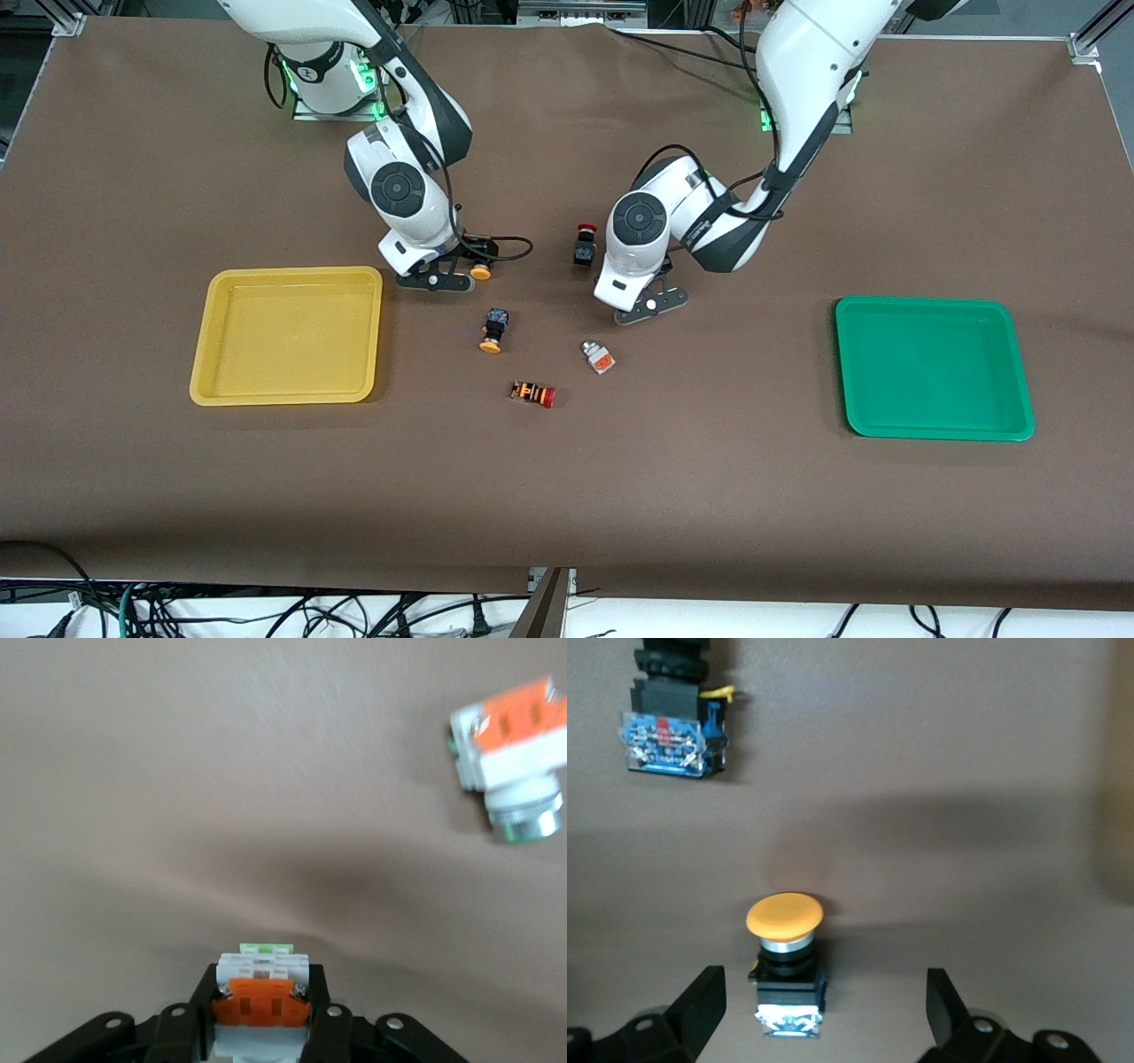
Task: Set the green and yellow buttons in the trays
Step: 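Close both grippers on the white button and the yellow button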
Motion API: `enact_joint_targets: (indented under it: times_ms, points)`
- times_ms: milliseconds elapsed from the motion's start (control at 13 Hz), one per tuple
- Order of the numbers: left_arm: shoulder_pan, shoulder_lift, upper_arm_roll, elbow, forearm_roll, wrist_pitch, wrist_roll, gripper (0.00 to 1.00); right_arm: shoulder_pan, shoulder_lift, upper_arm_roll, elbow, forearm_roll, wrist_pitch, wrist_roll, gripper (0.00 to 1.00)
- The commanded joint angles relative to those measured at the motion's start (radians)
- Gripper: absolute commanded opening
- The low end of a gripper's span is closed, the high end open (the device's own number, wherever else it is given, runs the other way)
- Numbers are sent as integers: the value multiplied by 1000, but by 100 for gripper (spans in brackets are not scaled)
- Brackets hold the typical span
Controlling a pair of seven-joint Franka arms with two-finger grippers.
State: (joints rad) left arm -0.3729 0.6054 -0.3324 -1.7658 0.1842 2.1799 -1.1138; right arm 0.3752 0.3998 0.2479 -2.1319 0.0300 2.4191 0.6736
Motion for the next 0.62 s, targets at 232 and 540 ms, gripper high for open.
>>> enact_joint_targets:
  times_ms: [232, 540]
  points:
    - [161, -140, -5, 49, 15, -242, 352, 15, 41, 48, 2, -14, 11, 70, 50, 100]
    - [300, -153, -4, 91, 15, -318, 670, 15, 44, 68, 2, -17, 11, 69, 49, 85]
